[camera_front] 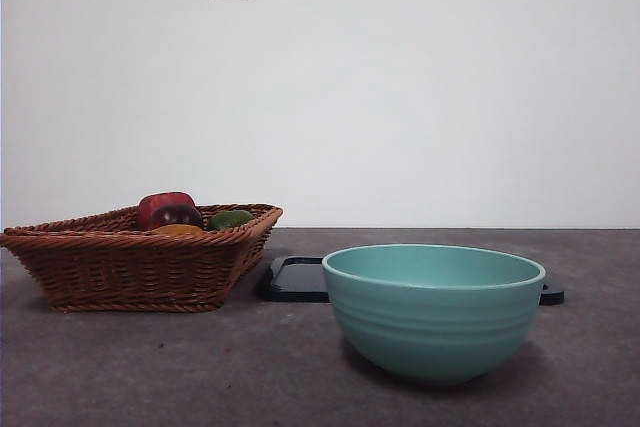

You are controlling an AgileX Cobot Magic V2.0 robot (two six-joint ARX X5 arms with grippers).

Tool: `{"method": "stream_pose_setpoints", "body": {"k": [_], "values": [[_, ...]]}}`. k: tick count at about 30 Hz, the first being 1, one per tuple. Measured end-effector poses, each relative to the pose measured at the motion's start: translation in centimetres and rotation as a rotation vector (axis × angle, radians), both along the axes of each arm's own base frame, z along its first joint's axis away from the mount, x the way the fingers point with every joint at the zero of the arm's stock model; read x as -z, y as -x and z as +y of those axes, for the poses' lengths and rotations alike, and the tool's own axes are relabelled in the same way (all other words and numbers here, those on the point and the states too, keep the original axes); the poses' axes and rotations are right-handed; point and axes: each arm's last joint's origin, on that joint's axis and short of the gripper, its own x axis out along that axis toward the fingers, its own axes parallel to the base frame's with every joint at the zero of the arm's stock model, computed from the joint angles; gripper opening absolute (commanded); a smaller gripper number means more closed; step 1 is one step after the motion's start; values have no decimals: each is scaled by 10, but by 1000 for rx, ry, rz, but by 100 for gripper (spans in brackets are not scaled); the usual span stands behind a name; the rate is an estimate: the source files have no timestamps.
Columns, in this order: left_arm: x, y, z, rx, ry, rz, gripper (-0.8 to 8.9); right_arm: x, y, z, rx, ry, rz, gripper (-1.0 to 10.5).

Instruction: Pick up the wifruite, put it on the bowl, pick up the plate, put it on desk

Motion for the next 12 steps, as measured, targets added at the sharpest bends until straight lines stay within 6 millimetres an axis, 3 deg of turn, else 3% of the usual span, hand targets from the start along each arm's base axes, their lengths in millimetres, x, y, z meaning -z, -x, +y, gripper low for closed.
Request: {"method": "stream_pose_setpoints", "body": {"k": [8,12], "values": [[0,0,0,0,0,0,10,2,-1,3,81,57,-38,9],[0,0,0,0,0,0,10,24,-23,16,210,103,-226,9]]}}
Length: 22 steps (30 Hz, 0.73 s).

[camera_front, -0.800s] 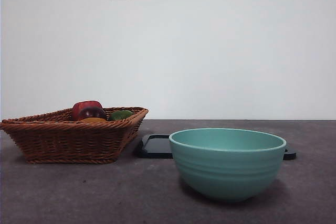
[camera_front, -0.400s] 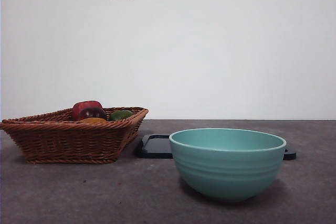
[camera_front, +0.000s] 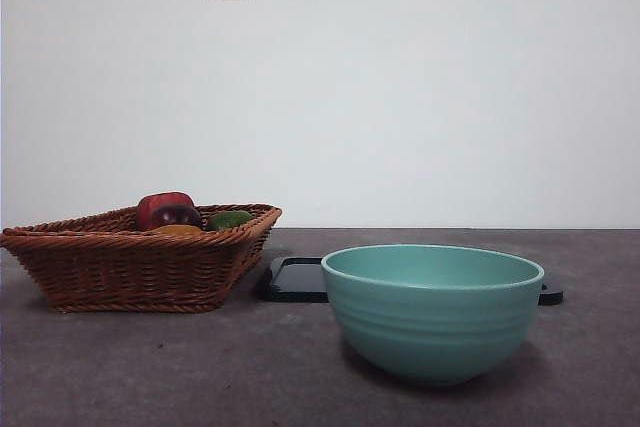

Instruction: Pick up the wifruite, put it on the bowl, pick up the plate, put it on desk

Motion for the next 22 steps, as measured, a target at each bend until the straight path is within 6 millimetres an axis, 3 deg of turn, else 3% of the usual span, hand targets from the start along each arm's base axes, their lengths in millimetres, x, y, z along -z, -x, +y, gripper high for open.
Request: {"method": "stream_pose_setpoints", "body": {"k": [3,7,13,16,22], "values": [[0,0,0,0,0,0,10,29,-26,6,76,4,-152,9],[0,0,0,0,0,0,10,82,-69,7,161,7,-277,9],[0,0,0,0,0,0,10,157,-101,0,268,38,-206,9],[0,0,0,0,0,0,10,179,-104,-2,323,57,-160,9],[0,0,0,0,0,0,10,190,-104,-4,386,71,-174,9]]}}
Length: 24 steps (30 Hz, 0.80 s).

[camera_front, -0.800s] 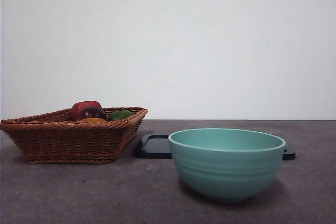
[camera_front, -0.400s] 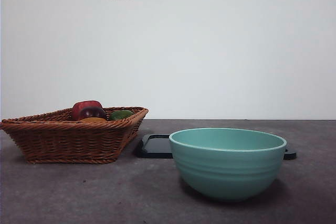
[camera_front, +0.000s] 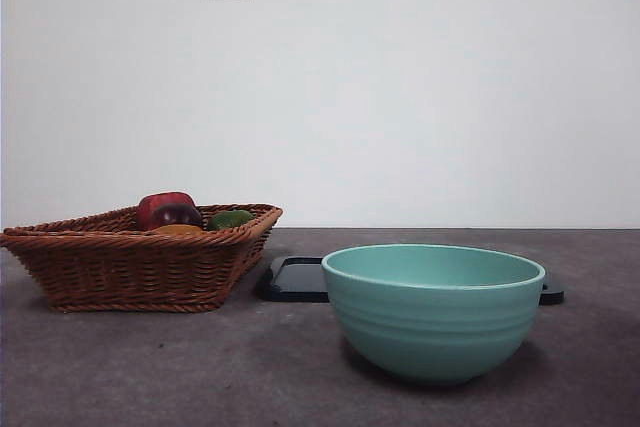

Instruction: Pick up the wifruite, put it on the bowl, pick up the plate, put it on desk

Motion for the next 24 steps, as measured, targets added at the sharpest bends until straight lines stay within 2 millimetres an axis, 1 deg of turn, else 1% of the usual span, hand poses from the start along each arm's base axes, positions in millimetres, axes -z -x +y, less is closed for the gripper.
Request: {"method": "stream_pose_setpoints", "body": {"k": [4,24], "values": [[0,0,0,0,0,0,10,8,-1,0,38,-10,26,9],[0,0,0,0,0,0,10,8,-2,0,51,-20,13,9]]}}
